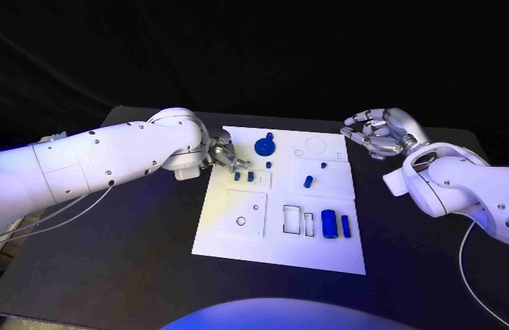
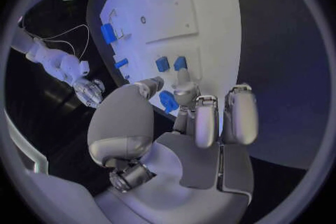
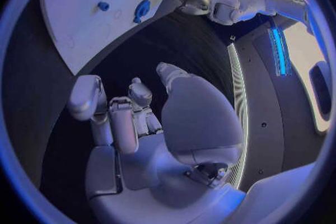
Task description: Assemble the parts on the task board
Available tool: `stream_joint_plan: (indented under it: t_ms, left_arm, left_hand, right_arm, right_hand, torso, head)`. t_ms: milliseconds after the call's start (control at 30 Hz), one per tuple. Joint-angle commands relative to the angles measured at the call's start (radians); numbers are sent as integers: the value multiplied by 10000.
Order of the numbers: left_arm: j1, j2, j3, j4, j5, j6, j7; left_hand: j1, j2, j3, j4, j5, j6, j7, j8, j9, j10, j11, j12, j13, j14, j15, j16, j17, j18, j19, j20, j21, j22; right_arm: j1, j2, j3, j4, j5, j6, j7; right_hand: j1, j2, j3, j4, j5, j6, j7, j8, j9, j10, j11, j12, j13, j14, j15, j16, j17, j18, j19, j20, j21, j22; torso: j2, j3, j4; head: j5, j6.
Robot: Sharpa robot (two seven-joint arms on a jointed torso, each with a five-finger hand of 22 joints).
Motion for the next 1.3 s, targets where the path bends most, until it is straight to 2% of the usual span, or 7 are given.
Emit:
stream_joint_plan:
  t_ms: [33, 100, 200, 300, 333, 733, 1300]
  left_arm:
    - [21, -30, 64, 99, 147, -689, 311]
    - [37, -55, 105, 153, 156, -1029, 631]
    - [55, -56, 139, 198, 267, -1603, 1416]
    - [63, 12, 143, 202, 442, -2085, 2520]
    - [61, 65, 112, 203, 454, -2338, 3074]
    - [-310, 623, -167, -202, -2231, -3751, 5748]
    - [-521, 1291, -344, -903, -4274, -3564, 5524]
  left_hand:
    - [-50, 55, -76, -5, 8, -41, 47, 33, -33, -176, 10, -140, -146, 892, -30, -14, 2108, -37, -116, 7, -106, -110]
    - [84, 115, -109, -19, 45, -166, 81, 6, -80, -335, 36, -305, -377, 841, -16, -99, 1932, -7, -205, 16, -179, -249]
    - [960, 118, -69, -25, 101, -1099, 502, -251, -307, -2220, 420, -2187, -2873, 107, 299, -1235, -60, 447, -1694, 242, -1449, -2493]
    - [1750, 85, 129, -37, 101, -1853, 872, -512, -521, -3204, 776, -2721, -3216, -867, 625, -2453, -1880, 850, -3164, 499, -2899, -4629]
    - [2441, -3, 350, -95, 69, -2401, 1287, -929, -832, -4043, 1186, -3366, -3670, -2401, 993, -4133, -4128, 1102, -4433, 776, -4306, -6302]
    - [4470, -692, 880, -1239, 0, -2302, 1525, -2306, -2001, -4859, 1496, -5350, -5639, -3674, 1275, -5036, -5863, 1147, -4523, 1126, -4781, -6552]
    - [4684, -876, 596, -1614, 28, -1668, 1431, -2994, -2558, -5152, 1541, -5963, -6540, -3491, 1306, -4262, -6212, 1150, -4498, 1163, -4305, -6185]
  right_arm:
    - [-16, 5, 1, -6, -19, 5, 92]
    - [-19, 3, 1, -8, -18, 1, 92]
    - [-22, 5, 1, -13, -18, -7, 96]
    - [-24, 9, 1, -16, -14, -17, 106]
    - [-25, 12, 1, -19, -6, -21, 112]
    - [-39, 46, 1, -39, 19, 9, 136]
    - [-54, 92, 1, -64, 28, 22, 143]
  right_hand:
    - [-91, -26, 1, 43, 51, 55, -11, 36, -11, 36, -43, 46, -13, 512, -67, -47, 633, 123, -55, 14, -63, -9]
    - [-91, -26, 1, 43, 51, 55, -11, 36, -11, 36, -43, 46, -13, 512, -67, -47, 633, 123, -55, 14, -63, -9]
    - [-106, -16, -4, 45, 56, 52, -12, 43, -15, 43, -44, 53, -8, 513, -67, -48, 634, 121, -52, 13, -60, -3]
    - [-106, -14, -3, 43, 58, 51, -13, 45, -16, 41, -44, 51, -12, 514, -68, -46, 638, 122, -53, 13, -64, -5]
    - [-106, -14, -3, 43, 58, 51, -13, 45, -16, 41, -44, 51, -12, 514, -68, -46, 638, 122, -53, 13, -64, -5]
    - [-96, -6, 2, 33, 68, 49, -14, 49, -20, 43, -46, 54, -11, 513, -69, -48, 636, 125, -63, 12, -84, -18]
    - [-96, -6, 2, 33, 68, 49, -14, 49, -20, 43, -46, 54, -11, 513, -69, -48, 636, 125, -63, 12, -84, -18]
  torso:
    - [4, -6, -7]
    - [5, -5, -7]
    - [-1, 8, 2]
    - [0, 3, 7]
    - [6, -6, 7]
    - [0, 0, -8]
    - [10, 2, -13]
  head:
    - [-19, 1]
    - [-19, 1]
    - [-28, 18]
    - [-80, 36]
    - [-100, 47]
    - [-133, 93]
    - [-176, 114]
